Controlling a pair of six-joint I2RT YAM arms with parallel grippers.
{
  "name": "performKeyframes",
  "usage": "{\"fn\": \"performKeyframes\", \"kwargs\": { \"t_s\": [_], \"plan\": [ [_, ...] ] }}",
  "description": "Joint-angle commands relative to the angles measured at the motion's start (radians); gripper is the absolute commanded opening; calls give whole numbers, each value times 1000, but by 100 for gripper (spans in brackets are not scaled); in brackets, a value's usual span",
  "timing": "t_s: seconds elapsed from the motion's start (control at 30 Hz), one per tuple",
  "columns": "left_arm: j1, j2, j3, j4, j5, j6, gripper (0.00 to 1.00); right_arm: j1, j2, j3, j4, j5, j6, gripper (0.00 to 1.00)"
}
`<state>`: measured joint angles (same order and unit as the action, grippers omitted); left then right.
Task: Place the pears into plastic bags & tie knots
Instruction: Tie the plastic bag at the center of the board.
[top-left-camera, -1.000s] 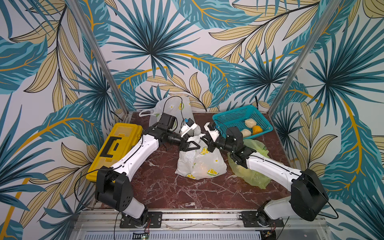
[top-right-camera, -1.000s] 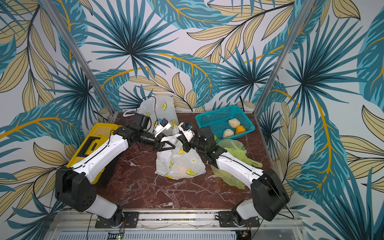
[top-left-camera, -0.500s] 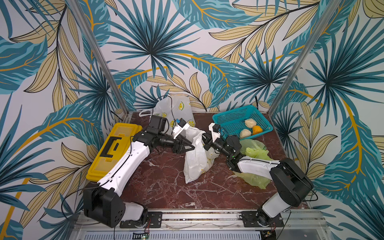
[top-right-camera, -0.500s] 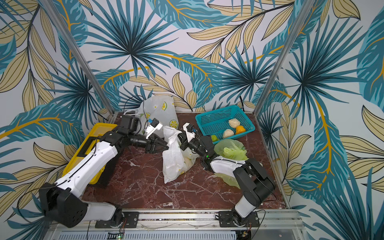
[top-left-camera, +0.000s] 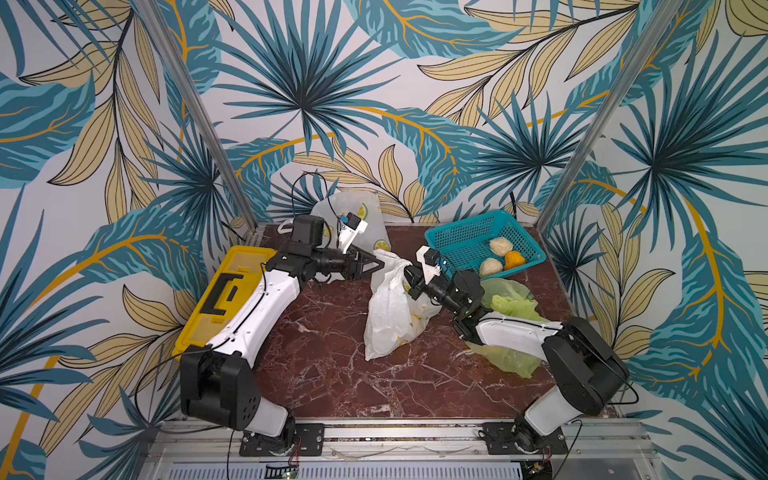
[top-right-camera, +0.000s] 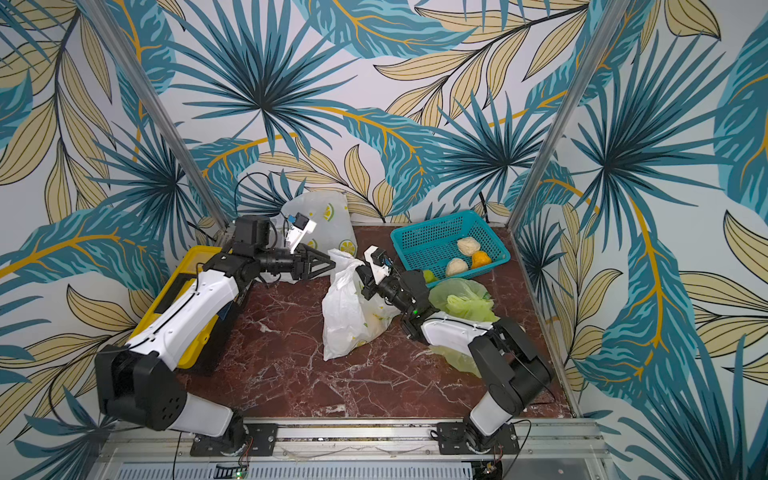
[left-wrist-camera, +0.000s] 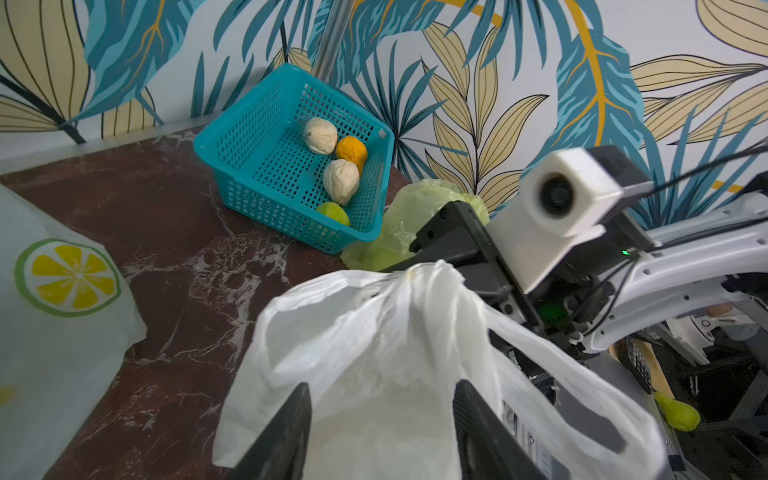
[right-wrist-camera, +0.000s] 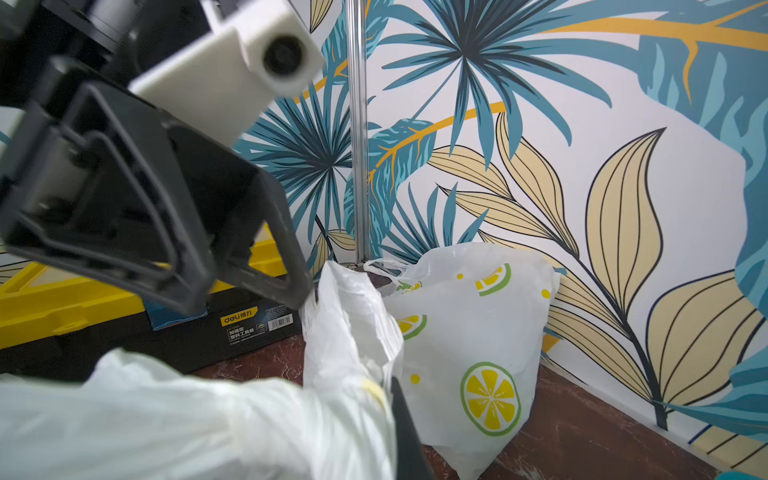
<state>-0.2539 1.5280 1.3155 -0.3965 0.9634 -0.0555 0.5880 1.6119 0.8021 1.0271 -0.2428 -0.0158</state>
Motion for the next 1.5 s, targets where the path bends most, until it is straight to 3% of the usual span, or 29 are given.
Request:
{"fn": "performKeyframes", "kwargs": {
  "t_s": [0.0, 0.1, 0.2, 0.4, 0.43, 0.53, 0.63, 0.77, 0.87, 1.0, 1.1, 1.23, 1.47],
  "plan": [
    [-67, 9, -26, 92, 20, -24, 56, 0, 6, 26, 60, 56, 9, 14],
    [-110, -7, -140, 213, 24, -76, 52, 0, 29, 30, 140, 80, 55, 19],
    [-133, -36, -230, 358, 22, -154, 51, 0, 41, 56, 130, 7, 101, 20],
    [-147, -22, -238, 375, 24, -154, 49, 1, 77, 67, 152, -62, 149, 31],
    [-145, -22, -243, 375, 18, -153, 48, 0, 78, 66, 164, -73, 158, 30],
    [-130, -42, -269, 375, 24, -163, 47, 1, 79, 66, 161, -92, 169, 15],
    [-102, -109, -318, 372, 36, -188, 47, -2, 79, 44, 200, -70, 175, 15],
    [6, -265, -400, 372, 30, -243, 47, -4, 67, 24, 179, -73, 133, 14],
    [42, -328, -370, 365, -16, -235, 49, -3, 61, 11, 165, -87, 108, 14],
    [49, -260, -232, 361, -24, -207, 59, -2, 57, 2, 158, -95, 93, 15],
    [47, -177, -159, 361, -41, -148, 62, 0, 51, -1, 171, -94, 104, 14],
    [30, -44, -68, 361, 32, -127, 62, -1, 52, 0, 200, -80, 125, 15],
    [-81, 15, -163, 364, 73, -58, 62, -1, 81, 52, 254, -82, 203, 19]
  ]
}}
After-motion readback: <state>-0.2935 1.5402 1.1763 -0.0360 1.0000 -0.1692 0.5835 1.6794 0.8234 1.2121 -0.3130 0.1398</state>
